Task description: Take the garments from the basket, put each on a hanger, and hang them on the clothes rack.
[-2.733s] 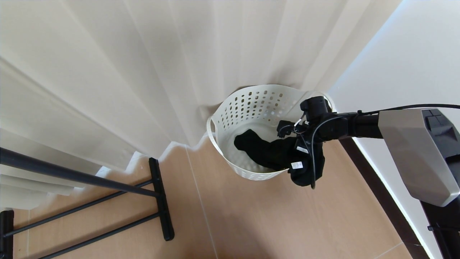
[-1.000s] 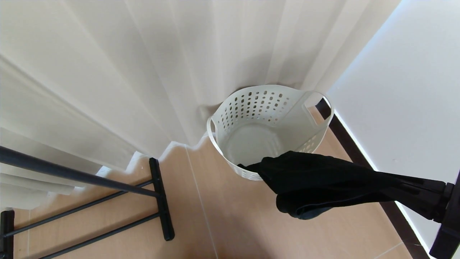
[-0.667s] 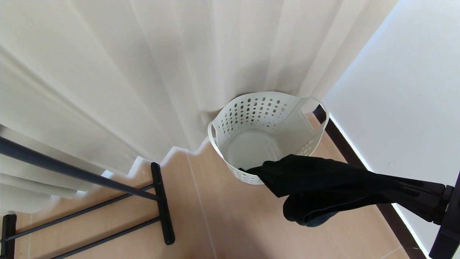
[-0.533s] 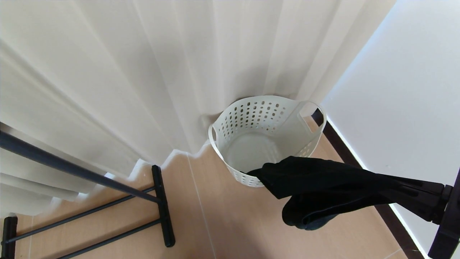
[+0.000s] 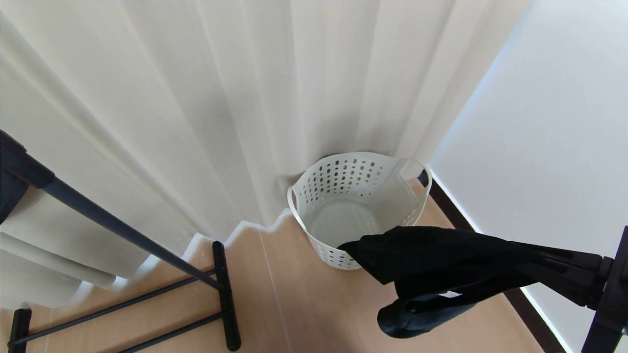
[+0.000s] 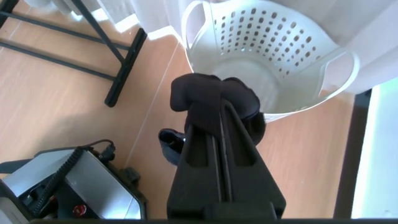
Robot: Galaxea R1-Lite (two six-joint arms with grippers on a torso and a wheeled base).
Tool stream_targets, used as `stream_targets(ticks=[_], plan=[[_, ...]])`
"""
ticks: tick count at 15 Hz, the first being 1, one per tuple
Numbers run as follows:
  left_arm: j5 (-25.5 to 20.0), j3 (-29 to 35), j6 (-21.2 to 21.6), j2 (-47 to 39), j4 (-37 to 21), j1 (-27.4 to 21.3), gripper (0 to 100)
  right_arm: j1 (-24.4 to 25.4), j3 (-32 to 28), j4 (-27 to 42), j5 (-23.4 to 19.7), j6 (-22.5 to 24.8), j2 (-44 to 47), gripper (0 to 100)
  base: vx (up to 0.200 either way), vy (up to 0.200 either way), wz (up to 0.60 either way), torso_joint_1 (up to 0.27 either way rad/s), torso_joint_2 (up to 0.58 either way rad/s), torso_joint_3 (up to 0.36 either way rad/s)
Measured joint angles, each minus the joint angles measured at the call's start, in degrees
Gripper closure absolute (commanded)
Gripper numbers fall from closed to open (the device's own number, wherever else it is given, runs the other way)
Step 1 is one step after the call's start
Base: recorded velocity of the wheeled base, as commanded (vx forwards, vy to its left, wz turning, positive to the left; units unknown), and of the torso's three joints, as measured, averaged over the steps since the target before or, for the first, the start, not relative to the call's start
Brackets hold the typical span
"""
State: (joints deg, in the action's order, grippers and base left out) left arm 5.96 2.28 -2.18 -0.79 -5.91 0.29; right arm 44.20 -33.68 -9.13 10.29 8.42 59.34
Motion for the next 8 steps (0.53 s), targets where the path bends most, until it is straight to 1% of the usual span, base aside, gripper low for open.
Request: stream_targets(ticks=[5, 7, 8], plan=[[0.0, 0.0, 0.0, 0.0, 0.1, 0.0, 0, 0.0, 0.8, -0.1, 0.0, 0.7, 0.0, 100, 0.000, 0.000, 0.00, 0.097, -0.42, -0.130], [0.0, 0.0, 0.0, 0.0, 0.1, 0.0, 0, 0.0, 1.8, -1.9, 0.0, 3.0, -0.1, 100, 0.000, 0.000, 0.00, 0.054, -0.18, 0.049], [0.0, 0.0, 0.0, 0.0, 0.0, 0.0, 0, 0.0, 2.2, -2.5, 0.0, 3.2, -0.1, 100, 0.000, 0.000, 0.00, 0.027, -0.07, 0.144]])
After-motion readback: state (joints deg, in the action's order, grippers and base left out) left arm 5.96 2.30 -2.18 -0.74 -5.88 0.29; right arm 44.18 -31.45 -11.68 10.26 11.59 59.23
